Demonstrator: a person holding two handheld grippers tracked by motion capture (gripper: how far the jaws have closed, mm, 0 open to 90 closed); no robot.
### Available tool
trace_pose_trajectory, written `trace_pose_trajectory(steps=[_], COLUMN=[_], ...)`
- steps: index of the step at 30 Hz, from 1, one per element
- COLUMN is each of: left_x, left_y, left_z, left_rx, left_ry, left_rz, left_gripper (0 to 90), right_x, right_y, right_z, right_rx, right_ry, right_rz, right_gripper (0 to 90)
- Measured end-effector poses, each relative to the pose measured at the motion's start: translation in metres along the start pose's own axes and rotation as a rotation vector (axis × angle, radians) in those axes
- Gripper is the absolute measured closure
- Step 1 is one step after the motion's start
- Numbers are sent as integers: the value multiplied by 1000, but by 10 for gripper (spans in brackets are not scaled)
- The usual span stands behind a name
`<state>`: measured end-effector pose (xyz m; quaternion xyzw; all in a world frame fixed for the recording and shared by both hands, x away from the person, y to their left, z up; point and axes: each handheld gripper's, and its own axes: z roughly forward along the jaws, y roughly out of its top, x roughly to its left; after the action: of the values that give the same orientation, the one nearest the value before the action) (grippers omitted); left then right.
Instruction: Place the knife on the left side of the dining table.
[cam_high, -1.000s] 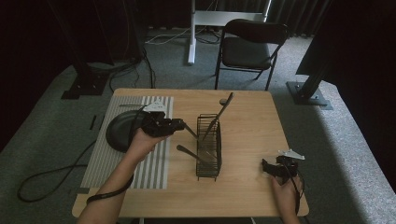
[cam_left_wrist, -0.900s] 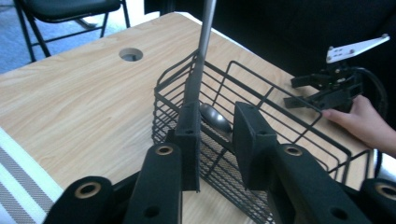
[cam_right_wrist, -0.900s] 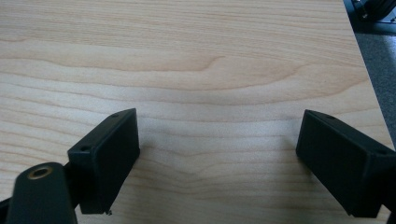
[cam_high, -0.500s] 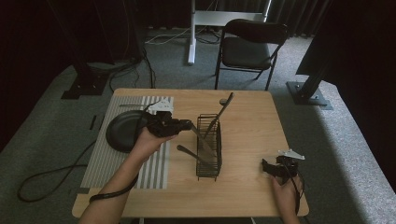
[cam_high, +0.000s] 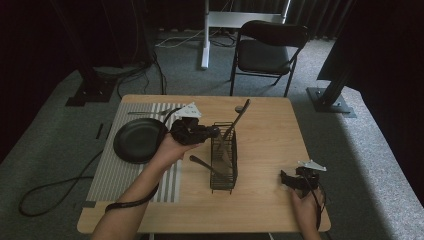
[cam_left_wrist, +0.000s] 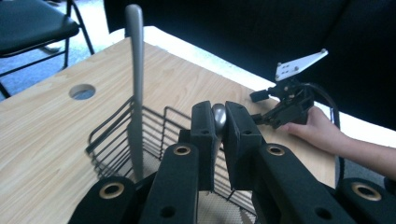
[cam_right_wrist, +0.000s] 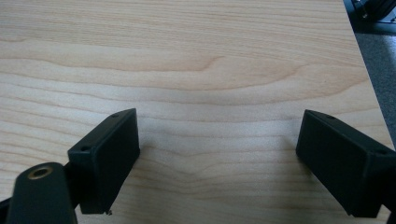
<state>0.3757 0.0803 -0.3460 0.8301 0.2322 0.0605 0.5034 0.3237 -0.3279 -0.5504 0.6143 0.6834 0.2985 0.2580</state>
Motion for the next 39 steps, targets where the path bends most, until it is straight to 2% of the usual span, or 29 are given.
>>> trace_pose_trajectory(steps=[17,22,26,28,29,37,39], left_x=[-10,-16,-20,-20,-21,-22,-22], left_y=[13,17,21,21,22,21,20], left_z=[19,22,27,29,30,32,32], left_rx=[-15,0,5,3,-2,-19,-25], left_ry=[-18,-22,-49,-53,-36,-5,-9], left_rz=[52,92,115,118,119,104,104], left_gripper=[833,833,831,830,831,840,840], right_x=[0,0,0,0,0,0,0], right_y=[0,0,0,0,0,0,0], right_z=[0,0,0,0,0,0,0], right_rx=[0,0,0,0,0,0,0], right_ry=[0,0,0,0,0,0,0], right_rz=[0,0,0,0,0,0,0], right_gripper=[125,125,125,125,125,125,125])
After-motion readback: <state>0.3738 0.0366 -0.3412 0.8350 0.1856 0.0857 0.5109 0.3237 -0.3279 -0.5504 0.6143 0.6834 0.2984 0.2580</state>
